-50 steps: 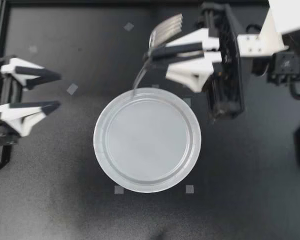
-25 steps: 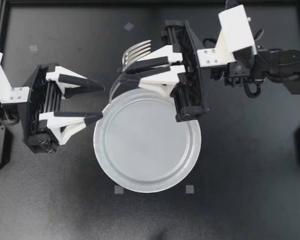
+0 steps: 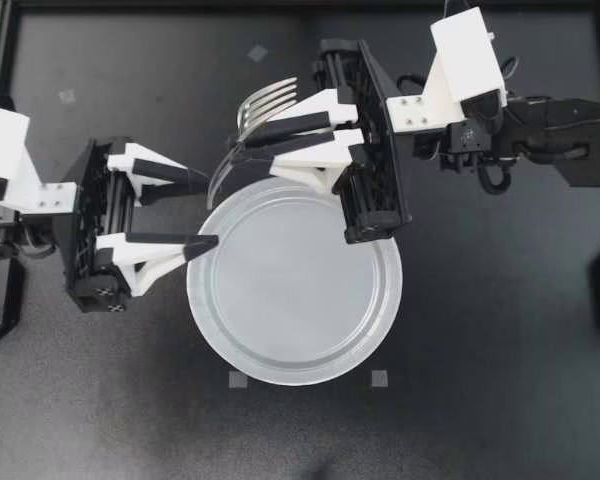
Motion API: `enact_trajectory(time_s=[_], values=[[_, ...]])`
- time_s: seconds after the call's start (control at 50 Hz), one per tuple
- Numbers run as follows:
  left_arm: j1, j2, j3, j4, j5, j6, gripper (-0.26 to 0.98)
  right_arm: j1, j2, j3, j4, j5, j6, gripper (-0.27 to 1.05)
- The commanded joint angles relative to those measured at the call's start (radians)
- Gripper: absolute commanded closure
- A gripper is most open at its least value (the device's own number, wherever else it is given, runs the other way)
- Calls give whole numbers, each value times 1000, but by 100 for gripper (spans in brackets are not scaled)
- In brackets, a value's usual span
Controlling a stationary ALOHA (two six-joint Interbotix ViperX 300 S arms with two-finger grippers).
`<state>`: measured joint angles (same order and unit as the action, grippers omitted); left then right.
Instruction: Pick up the fork and place it on the plate.
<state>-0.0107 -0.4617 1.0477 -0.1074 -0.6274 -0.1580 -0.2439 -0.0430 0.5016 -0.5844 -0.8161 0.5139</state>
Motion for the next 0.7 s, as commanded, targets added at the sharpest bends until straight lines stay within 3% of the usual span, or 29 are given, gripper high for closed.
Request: enact_trajectory(time_s=[0.0, 0.24, 0.58, 0.68], values=[[-2, 5, -26, 2, -11, 2, -1, -6, -5, -26, 5, -14, -2, 73], [-2, 6, -26, 2, -12, 5, 9, -6, 3, -26, 5, -14, -2, 73], [-2, 3, -23, 0, -8, -9, 60, -6, 8, -18, 5, -20, -2, 73], [-2, 3, -23, 0, -8, -9, 70, -6, 14, -18, 5, -21, -5, 73]])
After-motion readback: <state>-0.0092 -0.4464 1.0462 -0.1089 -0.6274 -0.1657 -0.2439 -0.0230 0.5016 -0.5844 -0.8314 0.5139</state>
